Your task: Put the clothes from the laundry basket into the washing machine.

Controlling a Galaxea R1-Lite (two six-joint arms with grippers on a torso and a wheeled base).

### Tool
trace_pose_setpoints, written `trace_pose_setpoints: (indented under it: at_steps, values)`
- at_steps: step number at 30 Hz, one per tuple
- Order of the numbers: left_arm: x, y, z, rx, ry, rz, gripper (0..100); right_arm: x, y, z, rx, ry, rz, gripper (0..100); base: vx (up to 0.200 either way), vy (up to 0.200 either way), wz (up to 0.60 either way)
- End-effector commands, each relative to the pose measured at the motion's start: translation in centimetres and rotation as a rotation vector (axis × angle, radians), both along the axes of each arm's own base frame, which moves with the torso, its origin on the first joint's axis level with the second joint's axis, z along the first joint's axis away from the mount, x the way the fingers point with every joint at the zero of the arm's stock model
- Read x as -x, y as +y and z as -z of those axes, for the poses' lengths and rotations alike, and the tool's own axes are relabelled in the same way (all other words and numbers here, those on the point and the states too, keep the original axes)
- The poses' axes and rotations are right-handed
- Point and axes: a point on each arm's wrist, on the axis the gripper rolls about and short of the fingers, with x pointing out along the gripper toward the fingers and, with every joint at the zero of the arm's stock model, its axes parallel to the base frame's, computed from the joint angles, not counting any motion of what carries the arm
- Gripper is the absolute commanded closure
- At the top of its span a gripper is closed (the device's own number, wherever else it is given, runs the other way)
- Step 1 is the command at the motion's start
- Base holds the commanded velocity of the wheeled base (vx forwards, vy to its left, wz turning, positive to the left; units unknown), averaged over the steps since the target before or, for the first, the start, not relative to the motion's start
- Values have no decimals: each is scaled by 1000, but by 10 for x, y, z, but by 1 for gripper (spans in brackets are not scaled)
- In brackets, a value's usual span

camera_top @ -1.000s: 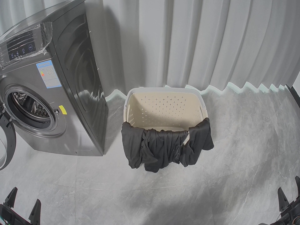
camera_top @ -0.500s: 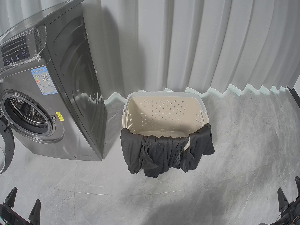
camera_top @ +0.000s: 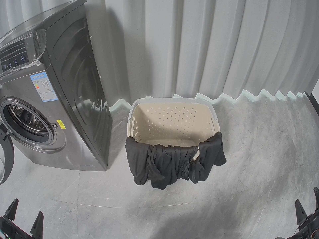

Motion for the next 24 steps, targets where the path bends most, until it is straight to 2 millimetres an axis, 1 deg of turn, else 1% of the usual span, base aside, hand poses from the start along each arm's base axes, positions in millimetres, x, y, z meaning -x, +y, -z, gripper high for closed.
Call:
trace_pose_setpoints:
  at_steps: [1, 2, 17, 18, 20, 21, 23, 24]
  values:
    - [0, 0, 4, 0, 0, 0, 0, 0, 0, 5, -3, 3, 0, 0, 0, -200, 0]
    - [0, 0, 4, 0, 0, 0, 0, 0, 0, 5, -6, 3, 0, 0, 0, -200, 0]
    - [0, 0, 4, 0, 0, 1, 0, 0, 0, 3, -8, -11, 3, 0, 0, 0, 0]
    - [0, 0, 4, 0, 0, 0, 0, 2, 0, -3, -5, -44, -2, 0, 0, 0, 0]
    - [0, 0, 4, 0, 0, 0, 0, 8, 0, -23, -7, -132, -2, 0, 0, 0, 0]
    - [0, 0, 4, -1, 0, 1, 0, 14, 0, -40, -7, -186, -8, 0, 0, 0, 0]
    - [0, 0, 4, -3, 0, 1, 0, 17, 0, -57, -5, -179, -34, 0, 0, 0, 0]
    - [0, 0, 4, -3, 0, 1, 0, 16, 0, -63, -3, -158, -60, 0, 0, 0, 0]
